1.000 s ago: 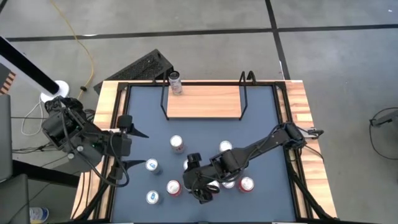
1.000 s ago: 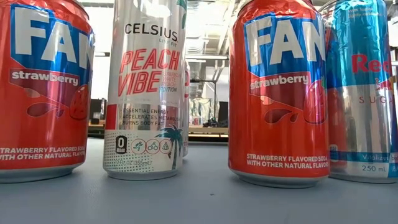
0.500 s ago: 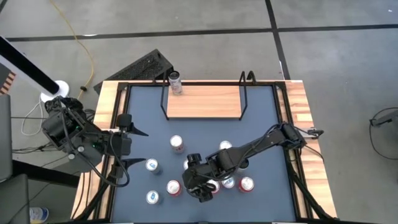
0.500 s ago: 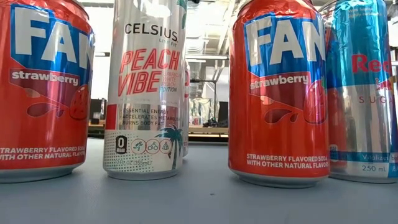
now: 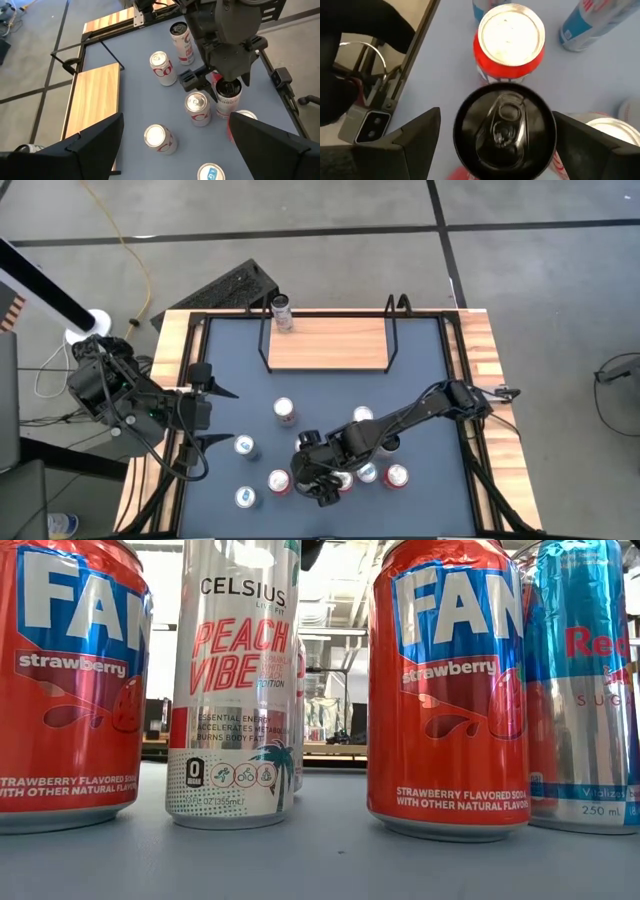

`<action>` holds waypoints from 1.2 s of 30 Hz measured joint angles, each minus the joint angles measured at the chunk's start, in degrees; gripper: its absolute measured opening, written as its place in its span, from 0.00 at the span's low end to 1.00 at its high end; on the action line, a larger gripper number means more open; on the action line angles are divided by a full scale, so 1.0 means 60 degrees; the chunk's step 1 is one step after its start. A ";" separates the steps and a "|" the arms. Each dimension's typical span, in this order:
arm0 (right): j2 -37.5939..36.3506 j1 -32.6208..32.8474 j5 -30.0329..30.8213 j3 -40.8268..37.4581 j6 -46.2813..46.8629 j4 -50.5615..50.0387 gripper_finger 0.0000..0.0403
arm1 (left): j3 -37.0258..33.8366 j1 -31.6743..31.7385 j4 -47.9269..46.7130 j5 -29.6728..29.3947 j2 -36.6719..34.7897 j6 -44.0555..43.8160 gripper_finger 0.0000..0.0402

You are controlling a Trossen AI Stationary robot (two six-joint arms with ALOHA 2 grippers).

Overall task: Place canned beverage on shelf
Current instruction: Put the bottom white and pink soda can aligned with the other white and pink soda can on the shelf

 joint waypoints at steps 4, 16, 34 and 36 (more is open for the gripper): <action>-0.0014 0.0000 0.0003 0.0000 0.0023 0.0001 0.87 | 0.0000 0.0000 -0.0017 0.0001 0.0000 0.0000 0.88; -0.0015 -0.0023 0.0003 0.0007 0.0026 -0.0055 0.75 | 0.0000 0.0000 -0.0175 -0.0011 0.0000 -0.0066 0.88; -0.0015 -0.0062 0.0106 0.0015 0.0216 -0.0062 0.51 | 0.0000 0.0000 -0.0175 -0.0032 0.0000 -0.0076 0.88; -0.0012 -0.0062 0.0114 0.0015 0.0240 -0.0064 0.50 | 0.0000 0.0000 -0.0175 -0.0032 0.0000 -0.0076 0.88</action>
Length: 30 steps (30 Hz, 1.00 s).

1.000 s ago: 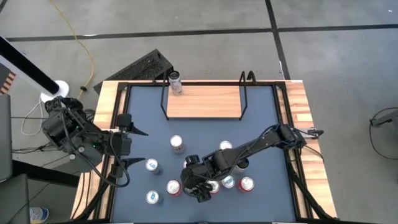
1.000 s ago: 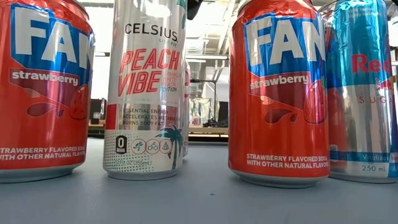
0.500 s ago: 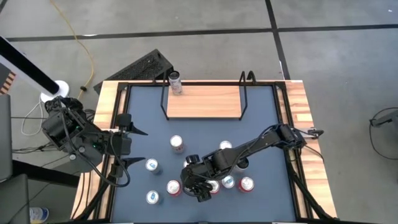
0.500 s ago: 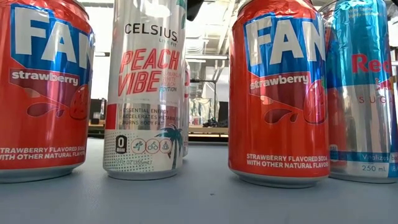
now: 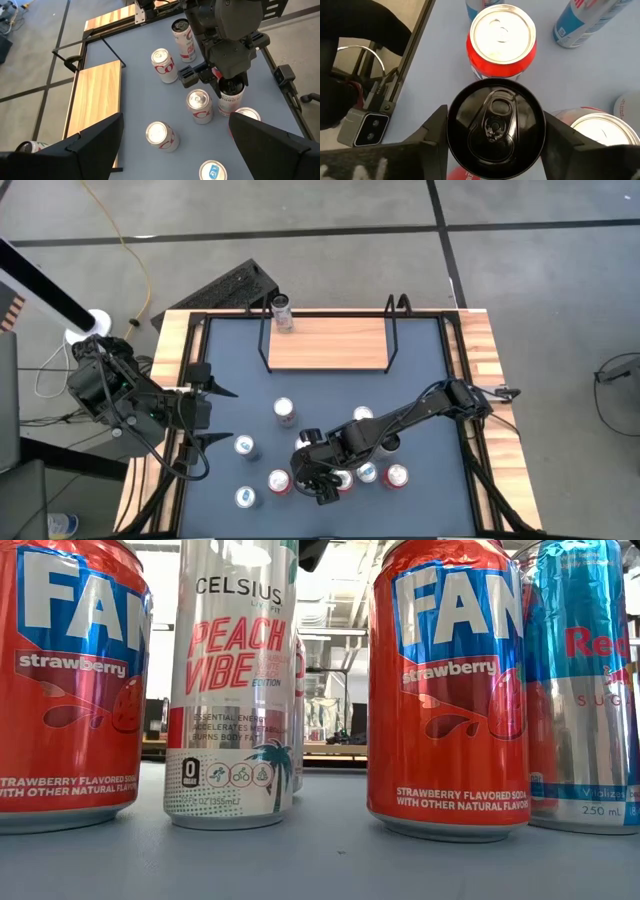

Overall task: Place canned beverage on shelf
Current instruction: Put the bottom white and pink soda can aligned with the other white and pink soda can on the shelf

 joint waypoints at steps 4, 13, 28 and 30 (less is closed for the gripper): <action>-0.0017 0.0000 0.0020 0.0021 0.0190 -0.0022 0.50 | 0.0000 0.0000 -0.0004 0.0000 0.0000 0.0000 0.88; -0.0003 -0.0090 0.0025 0.1412 -0.0006 -0.1112 0.52 | 0.0000 0.0002 -0.0065 0.0004 0.0000 0.0001 0.88; -0.1101 -0.1250 0.0319 0.3111 -0.0624 -0.3379 0.52 | 0.0003 0.0004 -0.0263 0.0006 -0.0004 -0.0004 0.88; -0.1289 -0.1493 0.0470 0.3111 -0.0835 -0.3292 0.52 | 0.0003 0.0004 -0.0262 0.0003 -0.0004 -0.0004 0.88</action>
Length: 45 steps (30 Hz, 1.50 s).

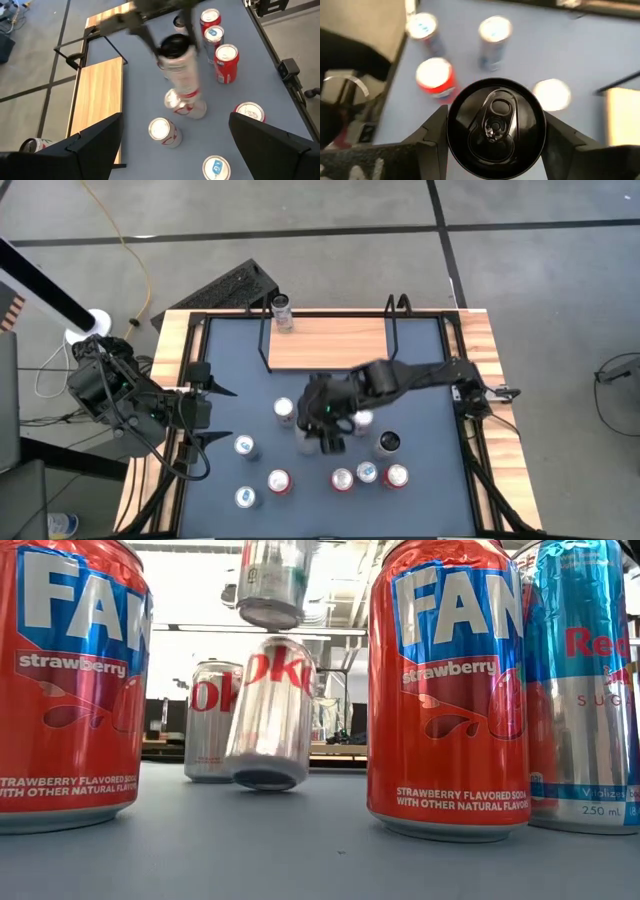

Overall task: Place canned beverage on shelf
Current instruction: Put the bottom white and pink soda can aligned with the other white and pink soda can on the shelf

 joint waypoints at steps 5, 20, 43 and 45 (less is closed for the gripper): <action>-0.0285 -0.0584 0.0022 0.0000 -0.0160 0.0401 0.52 | 0.0000 0.0000 -0.0025 -0.0003 0.0000 -0.0007 0.88; -0.0112 -0.2098 0.0413 -0.0004 -0.1699 0.0791 0.53 | 0.0000 -0.0195 -0.0312 0.0022 0.0000 -0.0585 0.88; 0.1690 -0.5913 -0.2102 0.0019 -0.2752 0.2766 0.53 | 0.0000 -0.0659 -0.0976 -0.0258 0.0000 -0.1100 0.88; 0.1819 -0.5938 -0.2247 0.0033 -0.2714 0.2787 0.53 | 0.0000 -0.0659 -0.0996 -0.0336 0.0000 -0.1100 0.88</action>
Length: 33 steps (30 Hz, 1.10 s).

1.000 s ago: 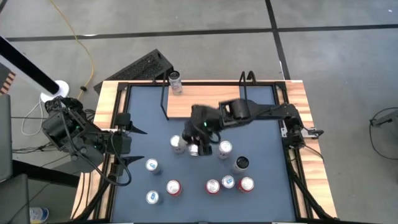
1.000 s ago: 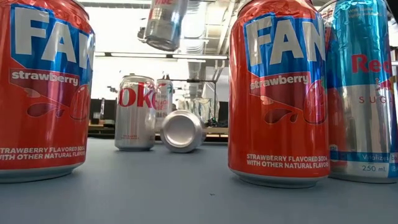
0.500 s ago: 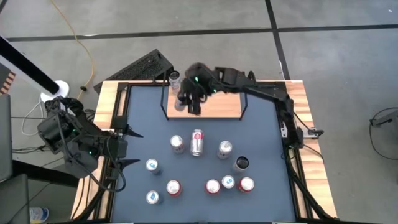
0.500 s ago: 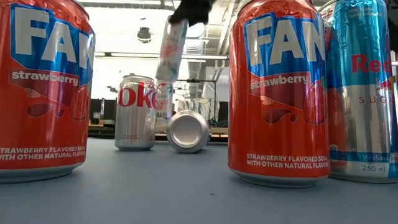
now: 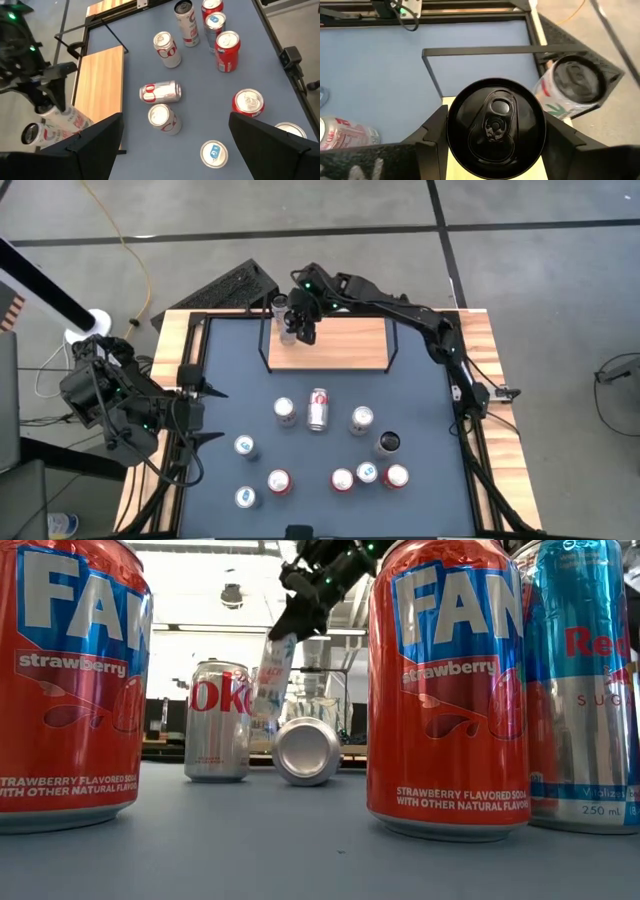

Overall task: Place canned beverage on shelf
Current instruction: Put the bottom white and pink soda can aligned with the other white and pink soda can on the shelf

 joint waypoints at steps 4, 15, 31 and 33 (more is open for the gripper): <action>0.0141 0.0050 -0.0159 -0.0004 -0.0001 -0.0225 0.53 | 0.0000 0.0004 -0.0010 -0.0104 0.0000 0.0000 0.88; 0.0298 0.0142 -0.0243 -0.0004 -0.0151 -0.0315 0.53 | 0.0000 0.0004 -0.0006 -0.0166 0.0000 -0.0162 0.88; 0.0290 0.0134 -0.0236 -0.0004 -0.0107 -0.0341 0.54 | 0.0000 0.0004 -0.0017 -0.0166 0.0000 -0.0248 0.88; 0.0290 0.0134 -0.0235 -0.0004 -0.0103 -0.0304 0.55 | 0.0000 0.0004 -0.0021 -0.0166 0.0000 -0.0244 0.88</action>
